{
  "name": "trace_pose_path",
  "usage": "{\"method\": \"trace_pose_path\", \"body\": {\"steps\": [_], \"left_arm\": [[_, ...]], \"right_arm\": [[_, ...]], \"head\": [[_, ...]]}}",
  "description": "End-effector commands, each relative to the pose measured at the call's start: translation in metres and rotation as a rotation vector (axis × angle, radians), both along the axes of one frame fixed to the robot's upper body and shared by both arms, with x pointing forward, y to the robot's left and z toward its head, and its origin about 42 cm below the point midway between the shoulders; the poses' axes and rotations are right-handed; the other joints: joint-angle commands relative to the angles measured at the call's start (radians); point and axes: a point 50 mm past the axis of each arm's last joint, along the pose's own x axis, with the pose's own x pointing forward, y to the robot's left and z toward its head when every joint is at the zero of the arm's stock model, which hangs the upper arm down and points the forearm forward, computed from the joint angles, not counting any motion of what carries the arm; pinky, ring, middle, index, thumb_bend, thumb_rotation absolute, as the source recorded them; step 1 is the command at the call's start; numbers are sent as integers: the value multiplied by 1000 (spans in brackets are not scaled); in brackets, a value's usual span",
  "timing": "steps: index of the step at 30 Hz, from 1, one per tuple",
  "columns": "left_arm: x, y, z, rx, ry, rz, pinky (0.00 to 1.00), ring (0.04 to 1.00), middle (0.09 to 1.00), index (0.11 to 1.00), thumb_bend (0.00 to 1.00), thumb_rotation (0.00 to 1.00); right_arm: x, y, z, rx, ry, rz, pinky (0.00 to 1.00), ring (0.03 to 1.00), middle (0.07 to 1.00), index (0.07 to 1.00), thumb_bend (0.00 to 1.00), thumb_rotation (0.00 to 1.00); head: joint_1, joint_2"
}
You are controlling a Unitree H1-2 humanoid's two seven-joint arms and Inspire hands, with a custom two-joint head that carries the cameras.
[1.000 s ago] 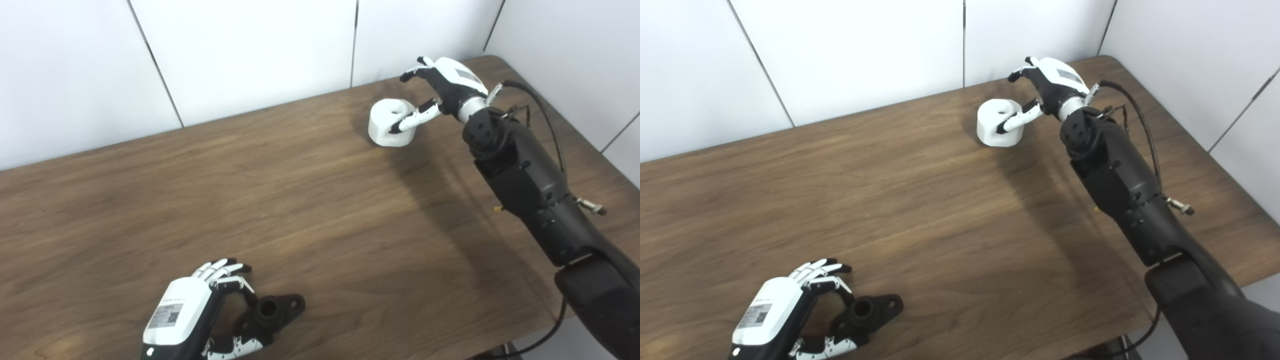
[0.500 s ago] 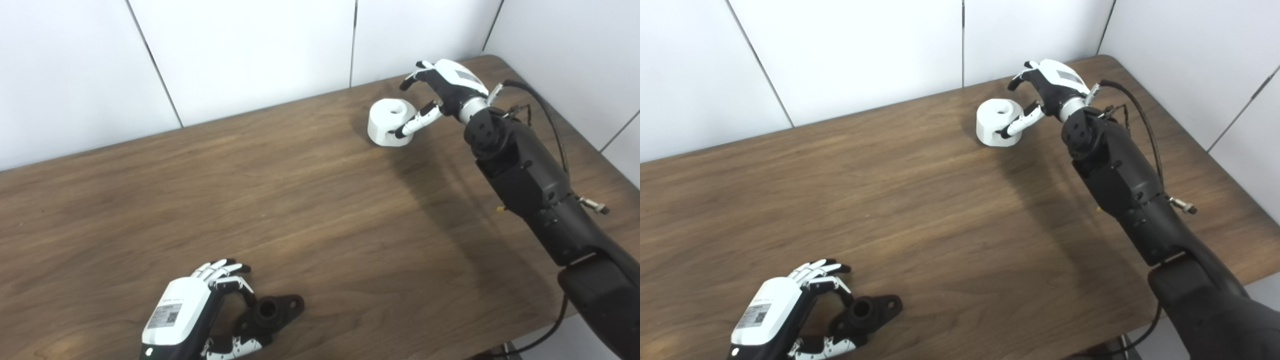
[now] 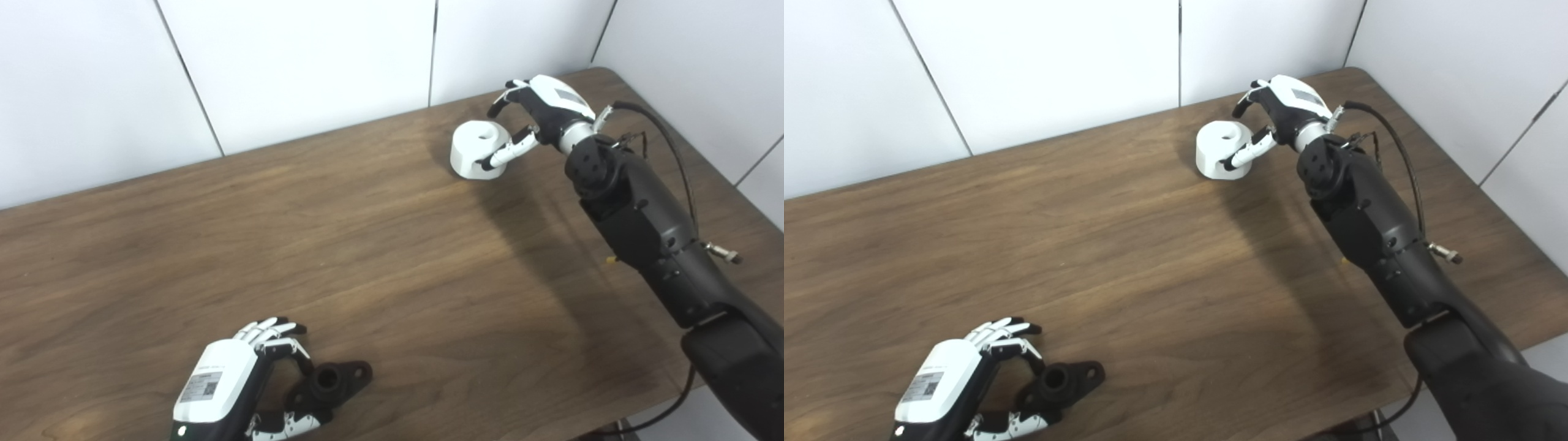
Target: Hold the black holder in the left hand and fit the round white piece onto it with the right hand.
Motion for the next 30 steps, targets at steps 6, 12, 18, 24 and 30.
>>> {"method": "trace_pose_path", "body": {"steps": [6,12,18,24,30], "left_arm": [[-9,11,-13,57,92,10,868,886,815,489,513,47],[-8,13,-13,54,95,13,869,887,817,489,512,48],[-8,14,-12,52,93,14,868,888,817,489,512,48],[-8,13,-12,50,89,14,866,887,815,489,513,48],[-9,13,-12,48,88,11,865,885,813,489,512,48]], "right_arm": [[3,0,20,-9,-71,5,921,1000,954,656,876,273],[4,1,18,-8,-68,3,915,1000,953,643,887,275],[4,0,17,-19,-66,7,903,1000,951,641,878,278],[3,-1,18,-6,-83,9,903,1000,942,624,866,260],[3,-2,19,-19,-80,10,875,992,931,616,861,254]], "head": [[-5,4],[-5,5],[-6,6],[-5,7],[1,11]]}}
